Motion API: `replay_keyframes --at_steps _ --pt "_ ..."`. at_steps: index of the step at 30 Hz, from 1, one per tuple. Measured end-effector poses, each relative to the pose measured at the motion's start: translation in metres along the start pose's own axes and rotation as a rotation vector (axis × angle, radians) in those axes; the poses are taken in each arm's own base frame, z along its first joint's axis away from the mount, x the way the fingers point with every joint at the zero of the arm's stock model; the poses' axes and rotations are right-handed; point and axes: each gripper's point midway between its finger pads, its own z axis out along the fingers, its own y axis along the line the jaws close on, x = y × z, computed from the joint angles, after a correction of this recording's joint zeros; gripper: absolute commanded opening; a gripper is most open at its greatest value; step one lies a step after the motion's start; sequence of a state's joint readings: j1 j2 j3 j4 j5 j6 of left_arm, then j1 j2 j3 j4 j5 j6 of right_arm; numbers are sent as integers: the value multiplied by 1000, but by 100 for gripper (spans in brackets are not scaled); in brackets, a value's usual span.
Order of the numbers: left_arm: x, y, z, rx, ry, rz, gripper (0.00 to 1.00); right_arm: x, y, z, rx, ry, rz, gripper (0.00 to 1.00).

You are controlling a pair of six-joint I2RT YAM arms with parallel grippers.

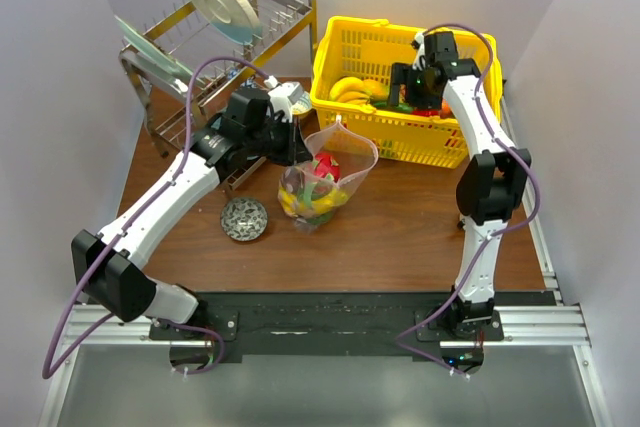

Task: Place the food in the zip-top bag and seal the zipper
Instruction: Adjust the zipper food storage bag at the center of the board, then pick up the fake vegetable from the bin.

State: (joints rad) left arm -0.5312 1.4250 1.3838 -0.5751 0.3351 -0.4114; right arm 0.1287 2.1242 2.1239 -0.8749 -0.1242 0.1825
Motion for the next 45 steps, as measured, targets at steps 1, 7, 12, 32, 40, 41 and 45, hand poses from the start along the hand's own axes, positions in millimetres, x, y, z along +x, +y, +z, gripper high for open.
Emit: replay_keyframes --at_steps 1,7,12,32,40,41,45 --pt "0 1 0 -2 1 3 0 3 -8 2 42 3 1 99" --pt "1 1 -1 -7 7 8 0 14 -59 7 285 18 -3 99" --pt "-1 0 -2 -5 4 9 0 13 -83 5 386 14 -11 99" --pt "-3 1 1 -8 11 6 0 70 -92 104 278 192 34 46" --pt "-2 1 1 -10 16 4 0 68 -82 91 243 182 33 13" --pt "-2 1 1 -10 16 4 0 65 -80 86 239 171 31 12" --pt "-2 1 1 -10 16 4 0 43 -72 56 225 95 25 52"
